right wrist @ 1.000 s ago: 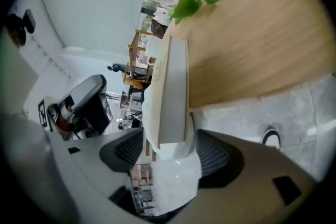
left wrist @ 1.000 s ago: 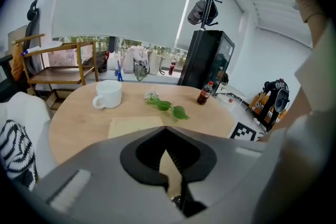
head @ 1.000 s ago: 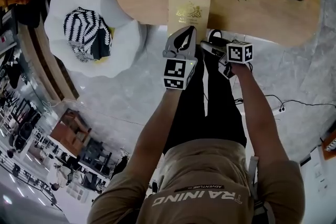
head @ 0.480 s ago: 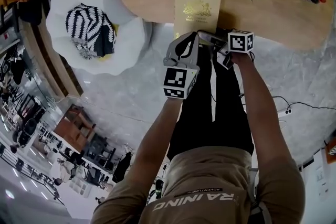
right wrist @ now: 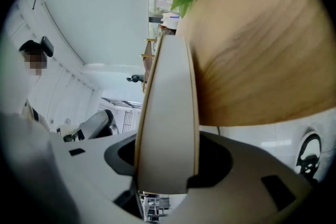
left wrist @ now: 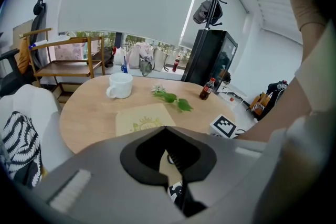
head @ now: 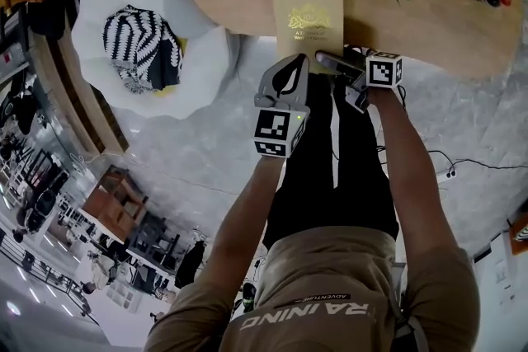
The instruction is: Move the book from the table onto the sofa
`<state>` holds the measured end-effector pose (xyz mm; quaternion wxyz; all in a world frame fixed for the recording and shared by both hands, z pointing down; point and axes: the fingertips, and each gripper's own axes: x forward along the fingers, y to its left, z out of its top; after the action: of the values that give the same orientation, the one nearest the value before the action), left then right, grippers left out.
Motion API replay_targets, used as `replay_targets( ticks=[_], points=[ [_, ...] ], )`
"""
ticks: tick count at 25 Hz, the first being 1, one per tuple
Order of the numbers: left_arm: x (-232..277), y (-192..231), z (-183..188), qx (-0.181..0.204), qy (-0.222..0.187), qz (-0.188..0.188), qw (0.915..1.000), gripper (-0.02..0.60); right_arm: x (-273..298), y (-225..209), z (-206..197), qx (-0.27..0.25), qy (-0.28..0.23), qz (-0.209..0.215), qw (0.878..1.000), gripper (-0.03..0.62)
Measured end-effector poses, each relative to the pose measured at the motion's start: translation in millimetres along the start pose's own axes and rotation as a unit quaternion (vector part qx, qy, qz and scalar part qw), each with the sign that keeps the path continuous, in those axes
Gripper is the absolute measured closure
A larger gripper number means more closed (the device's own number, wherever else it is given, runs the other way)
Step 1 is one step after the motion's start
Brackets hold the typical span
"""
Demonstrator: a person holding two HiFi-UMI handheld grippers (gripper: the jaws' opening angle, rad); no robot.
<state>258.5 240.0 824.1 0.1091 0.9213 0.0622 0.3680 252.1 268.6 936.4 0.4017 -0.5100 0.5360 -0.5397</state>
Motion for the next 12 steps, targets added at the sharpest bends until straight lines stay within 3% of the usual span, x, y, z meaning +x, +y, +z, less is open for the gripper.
replay_targets(
  ticks=[6, 12],
  points=[
    [-27, -1, 13, -0.013, -0.007, 0.000, 0.9999, 0.583, -13, 36, -10, -0.002, 0.017, -0.008, 1.000, 0.375],
    [-70, -13, 38, 0.001, -0.012, 0.000, 0.9999, 0.583, -32, 95, -13, -0.023, 0.019, -0.012, 0.999, 0.375]
  ],
)
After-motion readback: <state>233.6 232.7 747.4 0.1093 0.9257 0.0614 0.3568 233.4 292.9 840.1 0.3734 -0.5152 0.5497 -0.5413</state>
